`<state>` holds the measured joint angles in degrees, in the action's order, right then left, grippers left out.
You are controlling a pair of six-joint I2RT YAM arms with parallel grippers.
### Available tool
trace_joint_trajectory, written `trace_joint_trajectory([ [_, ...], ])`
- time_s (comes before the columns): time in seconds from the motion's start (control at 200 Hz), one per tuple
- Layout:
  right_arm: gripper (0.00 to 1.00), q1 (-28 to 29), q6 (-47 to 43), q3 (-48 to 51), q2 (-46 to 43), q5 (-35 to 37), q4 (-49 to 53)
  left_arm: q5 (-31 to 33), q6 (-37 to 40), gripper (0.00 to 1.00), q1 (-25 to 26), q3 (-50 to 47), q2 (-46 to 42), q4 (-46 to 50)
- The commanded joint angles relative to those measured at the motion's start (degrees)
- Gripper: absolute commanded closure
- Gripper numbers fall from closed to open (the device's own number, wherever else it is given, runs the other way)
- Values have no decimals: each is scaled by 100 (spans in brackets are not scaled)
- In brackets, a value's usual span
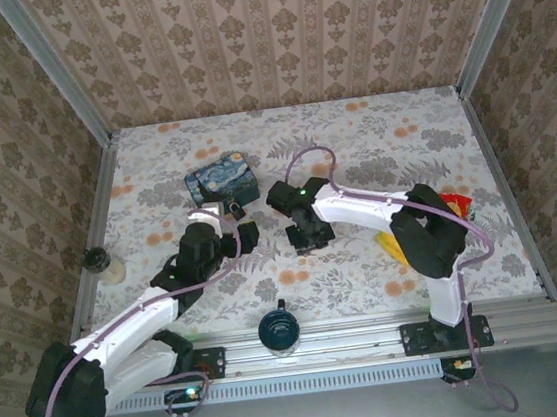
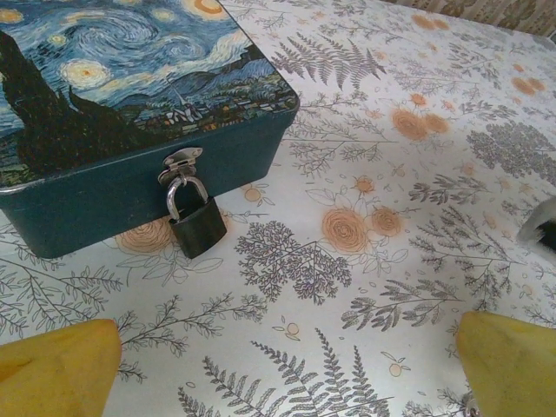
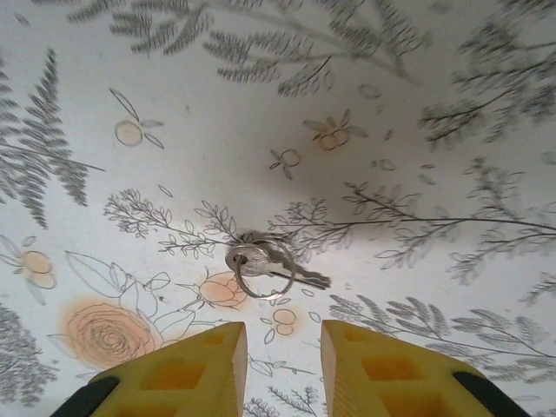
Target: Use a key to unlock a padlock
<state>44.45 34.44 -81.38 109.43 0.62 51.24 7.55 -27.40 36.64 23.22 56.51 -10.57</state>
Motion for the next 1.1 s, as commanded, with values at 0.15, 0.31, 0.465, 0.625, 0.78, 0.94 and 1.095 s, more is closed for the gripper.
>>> trace_joint_trajectory([
  [0.15,69,-127,141,265,-258,-494,-273,26,-21,0,-42,27,-140,132],
  [0.31,62,48,472,475,-229,-959,-667,105,-48,0,-51,-45,-234,168],
  [0.465,54,151,677,721,-159,-1129,-821,124,-21,0,-70,-64,-322,295],
  [0.625,48,159,766,896,-26,-1230,-976,134,15,0,-113,-74,-368,335],
  [0.78,39,78,664,716,280,-922,-853,150,19,0,-140,-66,-368,327],
  [0.94,33,-168,523,418,518,-530,-870,168,44,0,-157,-57,-378,348],
  [1.095,33,-272,385,-90,789,-486,-1070,228,68,0,-175,-72,-395,330],
])
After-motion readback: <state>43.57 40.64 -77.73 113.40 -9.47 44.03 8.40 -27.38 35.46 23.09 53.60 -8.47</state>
